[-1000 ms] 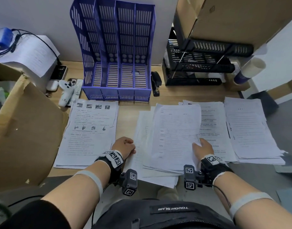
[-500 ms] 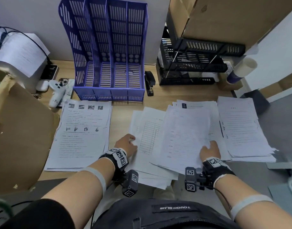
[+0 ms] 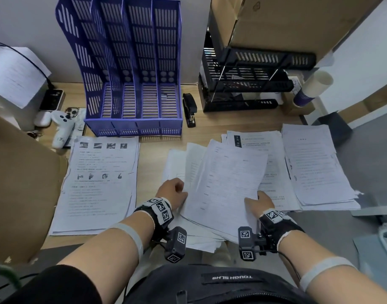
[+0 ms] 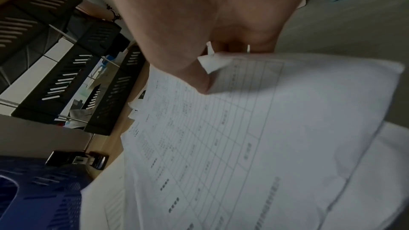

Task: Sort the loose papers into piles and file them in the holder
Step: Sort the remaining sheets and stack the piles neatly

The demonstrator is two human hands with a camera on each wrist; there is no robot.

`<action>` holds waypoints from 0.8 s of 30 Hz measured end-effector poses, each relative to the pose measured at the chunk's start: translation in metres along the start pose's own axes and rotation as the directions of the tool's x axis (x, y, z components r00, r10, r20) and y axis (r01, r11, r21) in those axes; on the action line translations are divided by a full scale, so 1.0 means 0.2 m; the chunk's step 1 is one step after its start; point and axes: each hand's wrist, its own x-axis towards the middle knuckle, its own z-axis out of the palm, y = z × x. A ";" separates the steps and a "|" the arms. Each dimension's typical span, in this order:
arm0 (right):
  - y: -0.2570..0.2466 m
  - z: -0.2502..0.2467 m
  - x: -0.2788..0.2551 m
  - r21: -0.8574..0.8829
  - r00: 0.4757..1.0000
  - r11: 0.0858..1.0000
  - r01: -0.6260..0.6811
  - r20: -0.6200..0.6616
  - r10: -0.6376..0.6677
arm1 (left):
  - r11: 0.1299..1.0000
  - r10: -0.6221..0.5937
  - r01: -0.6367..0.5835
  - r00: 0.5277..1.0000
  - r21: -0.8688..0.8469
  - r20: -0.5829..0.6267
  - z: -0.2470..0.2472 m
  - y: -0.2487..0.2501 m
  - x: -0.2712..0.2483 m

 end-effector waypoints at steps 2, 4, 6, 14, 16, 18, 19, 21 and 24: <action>-0.04 -0.01 -0.01 -0.017 0.997 1.000 0.012 0.073 -0.010 | 0.987 0.074 -0.066 0.996 -0.143 0.047 0.01 0.02 -0.03; -0.06 -0.02 -0.02 -0.042 0.991 0.999 0.026 0.136 -0.020 | 0.965 0.137 -0.113 0.987 -0.238 0.088 0.01 0.04 -0.05; -0.06 -0.02 -0.01 -0.042 0.990 0.998 0.035 0.141 -0.029 | 0.958 0.201 -0.168 0.971 -0.234 0.129 0.00 0.06 -0.06; -0.06 -0.03 0.01 -0.086 0.995 0.996 0.035 0.092 -0.027 | 0.993 0.115 -0.114 0.991 -0.012 0.075 -0.02 0.07 -0.01; -0.07 -0.03 0.00 -0.090 0.995 0.995 0.042 0.097 -0.034 | 0.997 0.036 -0.037 0.999 0.063 0.016 -0.04 0.04 0.02; -0.10 -0.03 -0.01 -0.093 0.992 0.995 0.044 0.119 -0.033 | 0.999 -0.031 0.031 1.000 0.038 0.001 -0.07 0.01 0.04; -0.11 -0.03 -0.02 -0.111 0.992 0.993 0.044 0.124 -0.030 | 0.999 -0.046 0.046 0.999 0.026 0.000 -0.07 0.00 0.05; -0.13 -0.02 -0.02 -0.136 0.990 0.989 0.060 0.132 -0.042 | 0.998 -0.040 0.040 0.999 0.054 -0.008 -0.09 0.00 0.07; -0.19 -0.01 -0.04 -0.168 0.989 0.983 0.074 0.137 -0.051 | 0.988 -0.023 0.031 0.998 0.152 -0.056 -0.10 0.01 0.08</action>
